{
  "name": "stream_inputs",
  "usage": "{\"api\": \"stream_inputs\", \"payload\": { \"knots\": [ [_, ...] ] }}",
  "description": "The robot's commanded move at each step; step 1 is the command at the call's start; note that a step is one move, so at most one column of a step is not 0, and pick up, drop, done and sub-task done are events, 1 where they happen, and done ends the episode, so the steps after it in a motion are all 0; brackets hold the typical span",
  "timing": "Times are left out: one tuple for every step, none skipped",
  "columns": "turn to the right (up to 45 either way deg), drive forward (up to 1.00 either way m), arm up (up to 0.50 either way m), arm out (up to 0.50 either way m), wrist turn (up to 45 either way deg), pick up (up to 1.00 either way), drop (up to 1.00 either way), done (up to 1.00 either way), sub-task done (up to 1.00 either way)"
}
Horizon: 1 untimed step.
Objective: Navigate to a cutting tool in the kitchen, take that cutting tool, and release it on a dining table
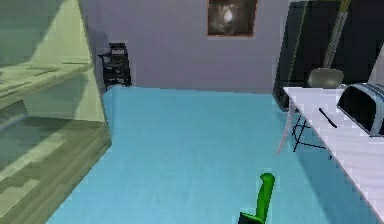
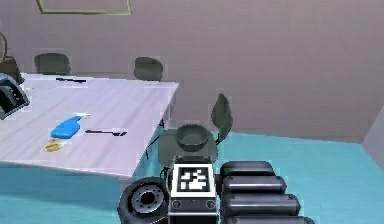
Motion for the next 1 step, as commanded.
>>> {"api": "stream_inputs", "payload": {
  "knots": [
    [12.0, 0.00, 0.00, 0.00, 0.0, 0.00, 0.00, 0.00, 0.00]
  ]
}}
